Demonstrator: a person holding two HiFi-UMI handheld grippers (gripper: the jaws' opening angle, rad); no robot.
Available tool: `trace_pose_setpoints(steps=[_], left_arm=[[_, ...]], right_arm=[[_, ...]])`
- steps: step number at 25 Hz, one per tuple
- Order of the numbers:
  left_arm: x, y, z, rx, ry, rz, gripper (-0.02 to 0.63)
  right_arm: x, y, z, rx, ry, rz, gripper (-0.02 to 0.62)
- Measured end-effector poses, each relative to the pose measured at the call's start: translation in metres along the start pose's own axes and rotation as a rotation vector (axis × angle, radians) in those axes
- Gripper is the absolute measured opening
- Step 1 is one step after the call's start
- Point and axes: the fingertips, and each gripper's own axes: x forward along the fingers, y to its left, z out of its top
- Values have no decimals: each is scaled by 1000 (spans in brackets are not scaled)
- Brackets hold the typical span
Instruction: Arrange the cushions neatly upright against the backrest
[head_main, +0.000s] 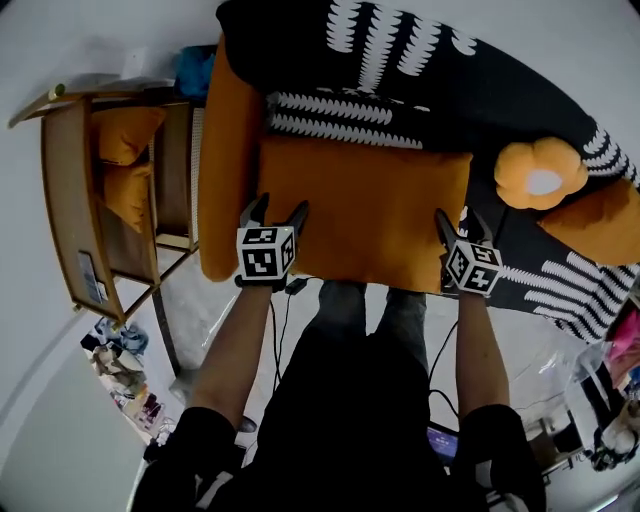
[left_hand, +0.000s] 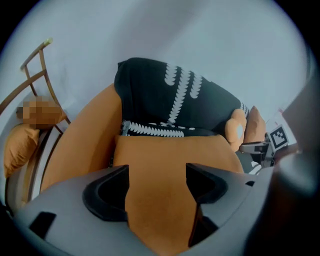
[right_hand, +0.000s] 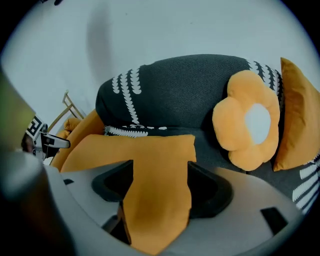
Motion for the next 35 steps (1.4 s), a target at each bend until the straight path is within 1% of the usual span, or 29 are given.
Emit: trace_pose_setpoints(steps=[2,5,7,10,15,18,21,26,28,30,32,35], left_arm=[[16,10,-7,-5,36,2,383],[36,17,-16,-10,83,10,398],[47,22,-22,-29,111,23,450],[57,25,-25,-32,127,11,471],[78,42,-31,-23,140,-10,503],[85,52,-37,-48,146,-11,513],[87,54,-40,-82,147,-16,528],[85,54,-42,-107,132,-32,526],[84,54,-43,-115,125,-48,523],[82,51,-42,-122,117,-71,505],[77,46,-42,-128,106,-93,441],[63,31,-42,-127,81,-117,323]], right_arm=[[10,-6,-5,13,20,-6,355],[22,-14,-17,25,71,6,370],[30,-16,-26,34,108,17,396],[40,-21,-32,78,135,22,421],[68,-23,-42,97,148,12,503],[81,-16,-47,120,158,27,506],[82,-16,-51,161,154,35,506],[81,-13,-55,225,137,52,503],[80,-9,-55,242,134,76,487],[79,-4,-54,244,139,98,446],[74,3,-52,232,148,115,382],[57,12,-51,207,154,130,278]])
